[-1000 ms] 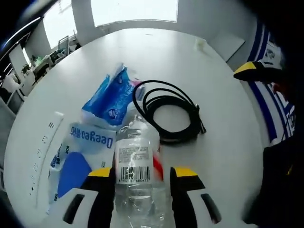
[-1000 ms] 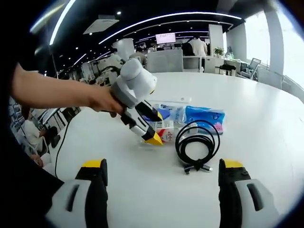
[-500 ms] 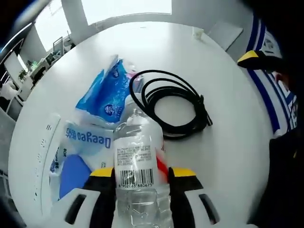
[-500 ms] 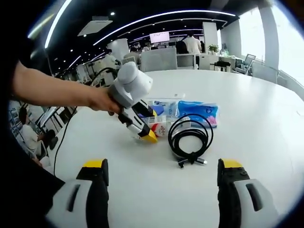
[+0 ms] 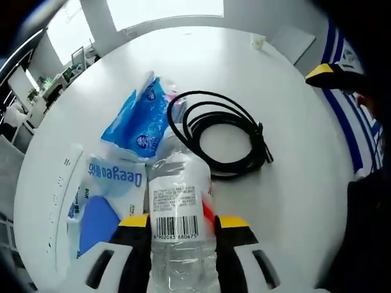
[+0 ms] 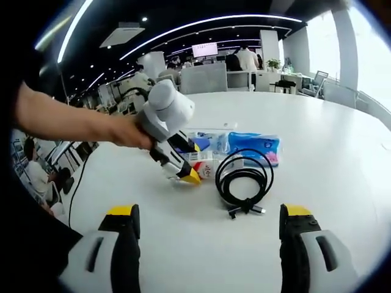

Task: Arrange the tabletop items into an orderly group along one side of the table until the central work area is clear of visible clutter.

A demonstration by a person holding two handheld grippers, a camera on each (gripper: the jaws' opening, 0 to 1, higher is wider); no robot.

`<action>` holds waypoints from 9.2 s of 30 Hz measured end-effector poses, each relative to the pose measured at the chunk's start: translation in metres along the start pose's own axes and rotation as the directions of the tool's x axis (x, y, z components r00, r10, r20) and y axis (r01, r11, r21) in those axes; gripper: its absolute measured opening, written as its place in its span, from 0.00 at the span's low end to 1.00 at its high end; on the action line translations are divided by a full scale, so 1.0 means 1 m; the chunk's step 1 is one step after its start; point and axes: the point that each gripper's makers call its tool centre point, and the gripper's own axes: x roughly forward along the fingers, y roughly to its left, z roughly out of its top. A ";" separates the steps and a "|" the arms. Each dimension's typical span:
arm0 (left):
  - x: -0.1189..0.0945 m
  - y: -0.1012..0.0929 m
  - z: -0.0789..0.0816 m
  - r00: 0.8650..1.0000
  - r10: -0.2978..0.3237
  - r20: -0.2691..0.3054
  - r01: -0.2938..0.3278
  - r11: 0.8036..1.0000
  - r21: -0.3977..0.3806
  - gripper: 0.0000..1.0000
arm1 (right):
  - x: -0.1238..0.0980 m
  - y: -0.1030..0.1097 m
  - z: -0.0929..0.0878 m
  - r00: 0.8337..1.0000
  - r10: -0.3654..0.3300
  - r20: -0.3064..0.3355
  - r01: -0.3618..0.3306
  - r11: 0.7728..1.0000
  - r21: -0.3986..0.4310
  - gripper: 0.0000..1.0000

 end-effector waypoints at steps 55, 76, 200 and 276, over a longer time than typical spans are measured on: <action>-0.128 -0.078 -0.033 0.951 0.082 0.298 0.010 0.956 -0.294 0.34 | 0.001 0.051 0.048 0.978 0.147 0.151 -0.170 0.973 0.158 0.74; -0.177 -0.091 -0.028 0.881 0.159 0.447 -0.001 0.943 -0.333 0.34 | 0.026 0.070 0.077 0.952 0.172 0.253 -0.275 0.843 0.462 0.40; -0.200 -0.094 -0.045 0.914 0.053 0.403 0.009 0.988 -0.151 0.33 | -0.041 0.070 0.035 0.966 0.198 0.165 -0.176 0.975 -0.136 1.00; -0.246 0.081 -0.150 0.959 -0.019 0.284 0.041 0.996 -0.074 0.19 | -0.018 0.063 0.034 0.987 0.088 0.134 -0.078 0.994 -0.076 0.96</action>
